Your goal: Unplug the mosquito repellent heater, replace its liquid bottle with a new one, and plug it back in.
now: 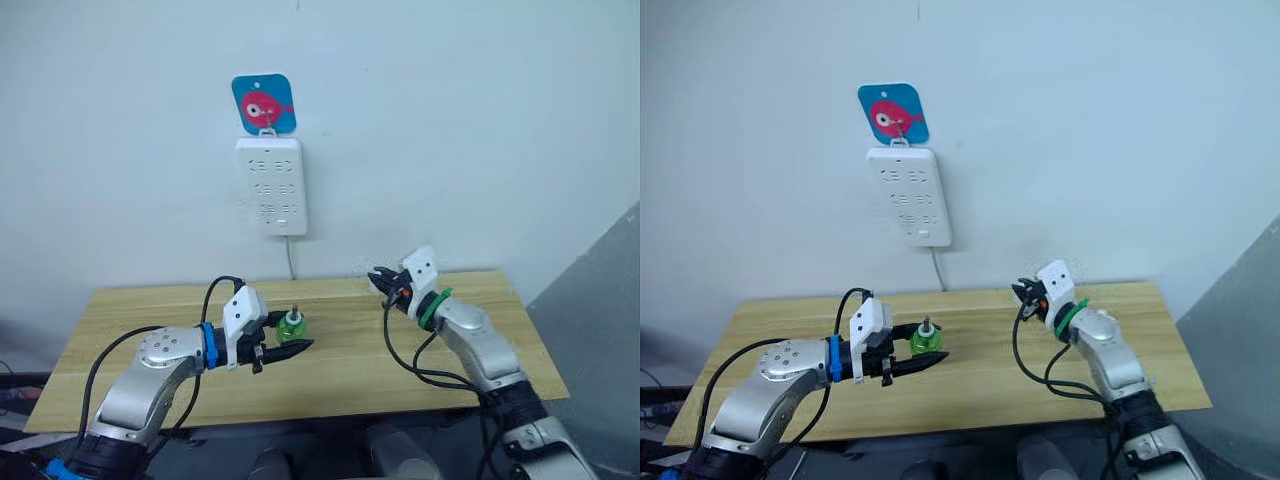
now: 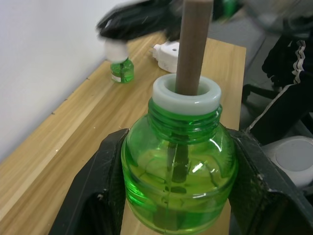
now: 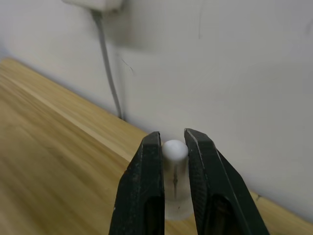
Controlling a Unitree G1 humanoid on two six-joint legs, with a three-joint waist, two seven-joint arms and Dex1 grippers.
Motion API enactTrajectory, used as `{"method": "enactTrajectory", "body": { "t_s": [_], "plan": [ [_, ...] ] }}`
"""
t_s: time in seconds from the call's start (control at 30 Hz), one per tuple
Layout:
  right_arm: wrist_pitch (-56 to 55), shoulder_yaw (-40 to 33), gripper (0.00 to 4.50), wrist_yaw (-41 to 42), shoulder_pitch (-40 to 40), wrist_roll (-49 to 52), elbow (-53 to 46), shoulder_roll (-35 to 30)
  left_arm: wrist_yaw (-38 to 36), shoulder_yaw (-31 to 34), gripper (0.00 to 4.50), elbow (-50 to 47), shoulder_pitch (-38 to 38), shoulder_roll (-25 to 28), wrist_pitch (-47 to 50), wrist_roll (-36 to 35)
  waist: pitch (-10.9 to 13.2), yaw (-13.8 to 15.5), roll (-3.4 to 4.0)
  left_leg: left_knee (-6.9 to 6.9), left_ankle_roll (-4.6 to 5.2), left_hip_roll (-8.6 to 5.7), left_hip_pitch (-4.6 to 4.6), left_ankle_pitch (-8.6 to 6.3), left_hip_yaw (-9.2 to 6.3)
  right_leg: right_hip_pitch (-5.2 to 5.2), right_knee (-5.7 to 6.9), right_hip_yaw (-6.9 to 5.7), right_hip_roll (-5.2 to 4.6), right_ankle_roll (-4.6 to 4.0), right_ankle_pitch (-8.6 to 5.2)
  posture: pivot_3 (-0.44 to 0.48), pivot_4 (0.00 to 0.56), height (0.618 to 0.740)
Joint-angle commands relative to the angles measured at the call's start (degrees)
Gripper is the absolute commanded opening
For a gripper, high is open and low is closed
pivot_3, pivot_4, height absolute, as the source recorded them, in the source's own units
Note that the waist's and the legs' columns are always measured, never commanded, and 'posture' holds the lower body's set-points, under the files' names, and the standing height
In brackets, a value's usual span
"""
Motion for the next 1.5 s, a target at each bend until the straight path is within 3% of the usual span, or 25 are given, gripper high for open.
{"method": "enactTrajectory", "body": {
  "t_s": [0.03, 0.23, 0.43, 0.67, 0.77, 0.83, 0.97, 1.17, 1.33, 1.5],
  "plan": [
    [-8.3, -2.4, 0.31, -4.3, -4.5, -2.9, 12.6, 2.7, 0.6, 2.4, 2.32, -4.1, 1.0, 1.3, 0.9, -1.6, 0.2, 0.7, -0.01, 0.00, 0.00, 0.00, 0.00, 0.00, 0.00, 0.00, 0.01, 0.00, 0.00, 0.00, 0.00, -0.065, 0.094, 0.740],
    [-16.3, -4.1, 0.31, -8.6, -10.3, -5.9, 30.2, 5.7, 1.3, 3.5, 2.32, -7.1, 3.1, 2.3, 2.5, -2.4, 0.6, 2.3, 0.00, -0.10, 0.00, -0.01, -0.01, 0.00, -0.04, -0.03, 0.00, -0.05, 0.00, -0.01, 0.01, -0.042, 0.096, 0.740],
    [-19.6, -6.2, 0.31, -10.6, -11.0, -6.5, 37.0, 6.9, 1.6, 4.0, 2.32, -7.8, 3.6, 2.8, 3.1, -2.7, 0.6, 3.4, 0.04, -0.20, 0.00, -0.01, 0.03, 0.00, -0.07, -0.04, 0.01, -0.08, -0.01, -0.03, 0.01, -0.032, 0.098, 0.740],
    [-21.9, -8.3, 2.69, -8.1, -8.6, -5.0, 33.8, 7.8, 1.8, 3.1, 2.32, -6.6, 2.0, 2.0, 3.1, -2.5, 0.6, 3.8, 0.05, -0.20, 0.00, 0.00, 0.07, 0.00, -0.06, -0.01, 0.02, -0.07, 0.00, -0.04, 0.00, -0.065, 0.100, 0.740],
    [-20.0, -8.8, 3.78, -4.7, -5.6, -3.1, 24.6, 6.9, 1.7, 2.7, 2.32, -5.4, 0.6, 1.4, 2.9, -2.4, 0.6, 3.9, 0.06, -0.20, 0.00, -0.01, 0.06, 0.00, -0.05, -0.01, 0.02, -0.06, -0.01, -0.04, 0.00, -0.075, 0.097, 0.740],
    [-15.5, -7.4, 4.46, 0.3, -1.6, -1.6, 12.8, 4.9, 1.5, 2.6, 2.32, -4.8, -0.4, 1.1, 2.9, -2.5, 0.6, 3.9, 0.09, -0.20, -0.01, -0.01, 0.06, 0.00, -0.05, -0.01, 0.01, -0.06, -0.01, -0.03, 0.00, -0.083, 0.095, 0.740],
    [-1.9, -2.4, 4.50, 10.7, 5.4, -2.2, -13.3, -5.7, -0.1, 1.9, 2.32, -2.2, -3.7, 0.7, 1.7, -2.2, 0.7, 4.2, 0.25, -0.19, -0.01, -0.02, 0.03, 0.00, -0.09, -0.02, 0.01, -0.08, -0.03, -0.03, -0.01, -0.114, 0.095, 0.740],
    [26.0, -0.4, 4.50, 27.2, 3.6, 14.7, -42.0, -21.5, -4.6, -1.8, 2.32, 2.4, -11.0, -0.7, -1.5, -1.4, 0.8, 3.6, 0.28, -0.13, -0.01, 0.00, 0.05, 0.00, -0.06, 0.00, 0.01, -0.07, 0.00, -0.02, -0.01, -0.154, 0.085, 0.740],
    [38.3, -1.0, 4.50, 27.0, -3.0, 25.1, -49.1, -20.6, -6.5, -3.3, 2.32, 3.5, -16.2, -2.9, -1.2, -2.5, 0.7, 2.4, 0.19, -0.11, -0.01, 0.00, 0.00, 0.00, -0.08, 0.00, -0.01, -0.11, 0.03, -0.02, -0.01, -0.166, 0.074, 0.740],
    [40.2, -0.1, 4.50, 24.1, -5.9, 25.9, -48.2, -16.0, -7.1, -4.1, 2.32, 3.1, -18.6, -4.8, -0.3, -3.1, 0.7, 2.1, 0.12, -0.10, -0.01, -0.02, -0.09, 0.00, -0.09, -0.05, -0.06, -0.11, 0.02, -0.01, -0.01, -0.167, 0.063, 0.740]
  ]
}}
